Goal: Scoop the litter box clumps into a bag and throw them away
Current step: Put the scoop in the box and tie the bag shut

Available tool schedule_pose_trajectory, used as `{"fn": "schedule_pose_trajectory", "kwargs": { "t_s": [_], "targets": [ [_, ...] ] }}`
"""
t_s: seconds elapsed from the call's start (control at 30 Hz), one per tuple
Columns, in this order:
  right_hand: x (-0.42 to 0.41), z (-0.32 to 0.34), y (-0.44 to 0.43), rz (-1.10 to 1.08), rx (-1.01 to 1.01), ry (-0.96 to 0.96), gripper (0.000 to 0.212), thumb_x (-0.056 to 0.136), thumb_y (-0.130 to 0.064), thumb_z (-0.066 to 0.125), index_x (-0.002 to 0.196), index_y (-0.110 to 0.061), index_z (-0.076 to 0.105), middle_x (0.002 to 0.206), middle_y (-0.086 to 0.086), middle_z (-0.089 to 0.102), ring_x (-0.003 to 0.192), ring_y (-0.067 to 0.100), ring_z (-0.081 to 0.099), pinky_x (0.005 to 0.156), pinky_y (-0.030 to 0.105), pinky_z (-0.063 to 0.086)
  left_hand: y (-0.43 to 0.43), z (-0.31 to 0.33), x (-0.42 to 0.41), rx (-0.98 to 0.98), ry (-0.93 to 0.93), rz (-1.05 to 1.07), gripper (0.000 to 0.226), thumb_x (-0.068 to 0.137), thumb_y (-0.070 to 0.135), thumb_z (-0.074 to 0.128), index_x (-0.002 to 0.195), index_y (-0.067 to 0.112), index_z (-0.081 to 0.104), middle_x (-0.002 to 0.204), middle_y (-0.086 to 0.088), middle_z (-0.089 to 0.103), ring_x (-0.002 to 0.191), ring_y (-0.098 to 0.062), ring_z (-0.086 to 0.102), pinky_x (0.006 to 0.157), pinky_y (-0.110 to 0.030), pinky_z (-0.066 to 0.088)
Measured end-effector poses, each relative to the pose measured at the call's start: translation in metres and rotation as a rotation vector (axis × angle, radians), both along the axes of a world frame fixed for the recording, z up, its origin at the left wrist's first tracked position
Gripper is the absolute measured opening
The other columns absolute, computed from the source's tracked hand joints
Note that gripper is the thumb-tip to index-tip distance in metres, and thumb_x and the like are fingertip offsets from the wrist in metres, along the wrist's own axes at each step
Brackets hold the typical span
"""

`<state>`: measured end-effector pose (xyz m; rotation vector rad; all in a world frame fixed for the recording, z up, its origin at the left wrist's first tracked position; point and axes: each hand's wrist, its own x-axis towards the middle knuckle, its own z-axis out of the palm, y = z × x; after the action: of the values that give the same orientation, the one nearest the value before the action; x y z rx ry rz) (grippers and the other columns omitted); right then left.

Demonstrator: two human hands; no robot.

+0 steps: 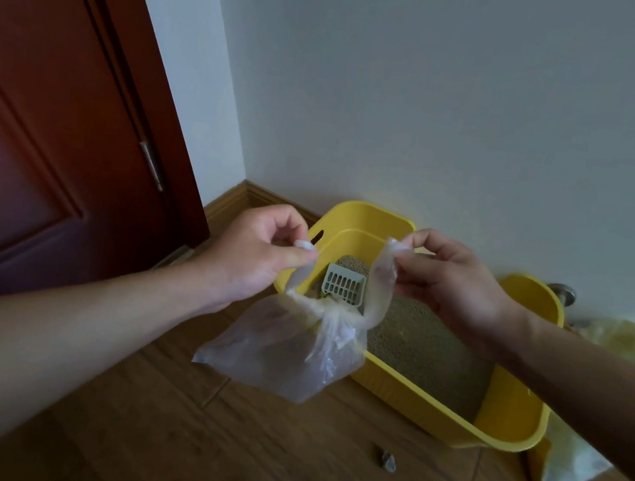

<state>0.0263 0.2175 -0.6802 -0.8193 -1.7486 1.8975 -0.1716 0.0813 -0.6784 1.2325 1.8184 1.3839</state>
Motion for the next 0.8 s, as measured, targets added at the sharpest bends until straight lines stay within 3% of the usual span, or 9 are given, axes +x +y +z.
{"fn": "schedule_pose_trajectory", "kwargs": {
  "t_s": [0.1, 0.23, 0.33, 0.43, 0.53, 0.7, 0.8],
  "targets": [
    [-0.005, 0.004, -0.010, 0.015, -0.021, 0.003, 0.016, 0.096, -0.006, 0.058, 0.084, -0.016, 0.057, 0.082, 0.014, 0.064, 0.074, 0.021, 0.060, 0.070, 0.030, 0.053, 0.005, 0.003, 0.010, -0.005, -0.009, -0.087, 0.019, 0.076, 0.010, 0.072, 0.069, 0.018, 0.057, 0.083, -0.012, 0.064, 0.077, -0.020, 0.055, 0.075, -0.031, 0.046],
    [-0.013, 0.006, -0.022, 0.021, -0.043, 0.001, 0.016, 0.096, -0.004, 0.056, 0.085, -0.015, 0.055, 0.084, 0.020, 0.060, 0.072, 0.025, 0.056, 0.059, 0.025, 0.051, 0.010, 0.004, 0.020, -0.031, 0.033, -0.151, 0.030, 0.079, -0.005, 0.074, 0.067, 0.017, 0.058, 0.079, -0.010, 0.065, 0.075, -0.019, 0.058, 0.075, -0.035, 0.048],
    [-0.015, 0.007, -0.026, 0.033, -0.034, -0.016, 0.013, 0.096, -0.003, 0.056, 0.087, -0.014, 0.056, 0.081, 0.018, 0.064, 0.069, 0.022, 0.060, 0.056, 0.023, 0.050, 0.012, 0.005, 0.025, -0.033, 0.009, -0.147, 0.026, 0.076, -0.004, 0.078, 0.071, 0.013, 0.058, 0.068, -0.002, 0.061, 0.068, -0.019, 0.057, 0.069, -0.032, 0.049],
    [-0.016, 0.007, -0.029, 0.039, -0.063, -0.013, 0.011, 0.096, -0.004, 0.057, 0.088, -0.012, 0.057, 0.076, 0.016, 0.066, 0.064, 0.020, 0.065, 0.056, 0.024, 0.051, 0.012, 0.004, 0.028, -0.046, -0.031, -0.119, 0.023, 0.074, 0.000, 0.080, 0.072, 0.011, 0.060, 0.064, -0.003, 0.064, 0.063, -0.018, 0.059, 0.065, -0.031, 0.049],
    [-0.017, 0.007, -0.034, 0.062, -0.148, 0.036, 0.006, 0.093, -0.002, 0.058, 0.093, -0.008, 0.058, 0.084, 0.025, 0.064, 0.071, 0.029, 0.062, 0.064, 0.033, 0.050, 0.012, 0.002, 0.031, -0.097, -0.080, -0.051, 0.016, 0.074, 0.006, 0.081, 0.073, 0.010, 0.066, 0.066, -0.006, 0.067, 0.064, -0.017, 0.061, 0.067, -0.032, 0.050],
    [-0.016, 0.001, -0.036, 0.154, -0.042, 0.008, 0.047, 0.067, -0.009, 0.076, 0.111, -0.012, 0.060, 0.090, 0.030, 0.064, 0.082, 0.030, 0.062, 0.074, 0.040, 0.049, 0.013, 0.004, 0.035, -0.138, -0.249, 0.015, 0.004, 0.080, 0.012, 0.077, 0.078, 0.009, 0.074, 0.073, -0.007, 0.073, 0.069, -0.015, 0.067, 0.068, -0.029, 0.052],
    [-0.018, -0.002, -0.037, 0.091, 0.115, -0.052, 0.048, 0.071, -0.006, 0.085, 0.111, -0.016, 0.060, 0.077, 0.016, 0.066, 0.073, 0.025, 0.062, 0.070, 0.039, 0.049, 0.012, 0.006, 0.040, -0.177, -0.390, -0.018, 0.014, 0.082, 0.015, 0.074, 0.090, 0.003, 0.075, 0.083, -0.013, 0.075, 0.076, -0.017, 0.071, 0.067, -0.026, 0.055]
  ]
}}
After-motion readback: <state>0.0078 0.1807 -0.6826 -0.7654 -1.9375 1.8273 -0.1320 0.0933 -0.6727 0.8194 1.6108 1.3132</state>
